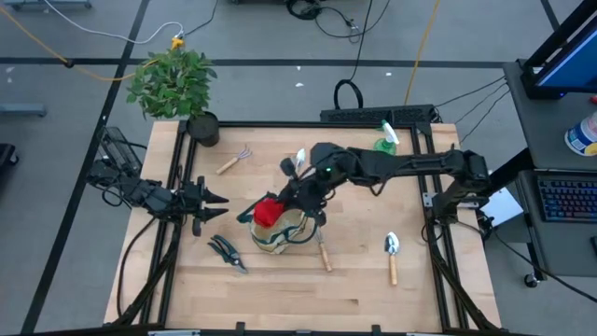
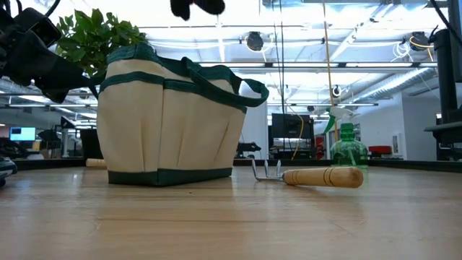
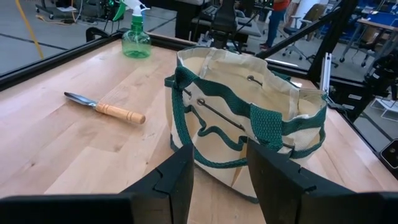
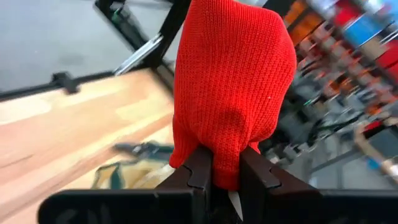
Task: Pick & Place Garden tools in Gardening bag
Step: Put the red glove into the brown bag
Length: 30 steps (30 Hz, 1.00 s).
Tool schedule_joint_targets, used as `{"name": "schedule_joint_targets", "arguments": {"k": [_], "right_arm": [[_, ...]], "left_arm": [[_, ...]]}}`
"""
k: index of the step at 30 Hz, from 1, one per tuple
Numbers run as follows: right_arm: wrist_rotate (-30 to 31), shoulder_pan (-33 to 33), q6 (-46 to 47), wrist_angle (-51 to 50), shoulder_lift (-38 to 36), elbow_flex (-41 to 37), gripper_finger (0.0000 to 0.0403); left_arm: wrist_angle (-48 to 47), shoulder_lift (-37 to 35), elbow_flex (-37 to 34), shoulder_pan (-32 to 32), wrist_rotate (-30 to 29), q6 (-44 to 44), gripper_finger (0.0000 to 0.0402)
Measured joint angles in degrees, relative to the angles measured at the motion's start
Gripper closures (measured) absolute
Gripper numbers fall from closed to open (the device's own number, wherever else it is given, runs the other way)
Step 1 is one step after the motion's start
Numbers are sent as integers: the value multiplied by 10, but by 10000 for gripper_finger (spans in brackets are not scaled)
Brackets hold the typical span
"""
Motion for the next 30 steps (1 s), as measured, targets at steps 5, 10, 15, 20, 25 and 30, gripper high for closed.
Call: {"name": "schedule_joint_targets", "arguments": {"k": [5, 10, 15, 20, 25, 30], "right_arm": [[-1, 0, 1, -38, 45, 33, 371], [0, 0, 15, -35, 71, 35, 371], [-1, -5, 16, -45, 97, 35, 371], [1, -11, 31, -60, 120, 35, 367], [26, -15, 31, -88, 141, 34, 369], [63, -16, 28, -128, 141, 34, 368]], "left_arm": [[0, 0, 0, 0, 0, 1, 247], [0, 0, 0, 0, 0, 5, 247], [0, 0, 0, 0, 0, 5, 247], [-1, 0, 0, 0, 0, 5, 247], [0, 0, 0, 0, 0, 5, 247], [0, 0, 0, 0, 0, 7, 247]]}}
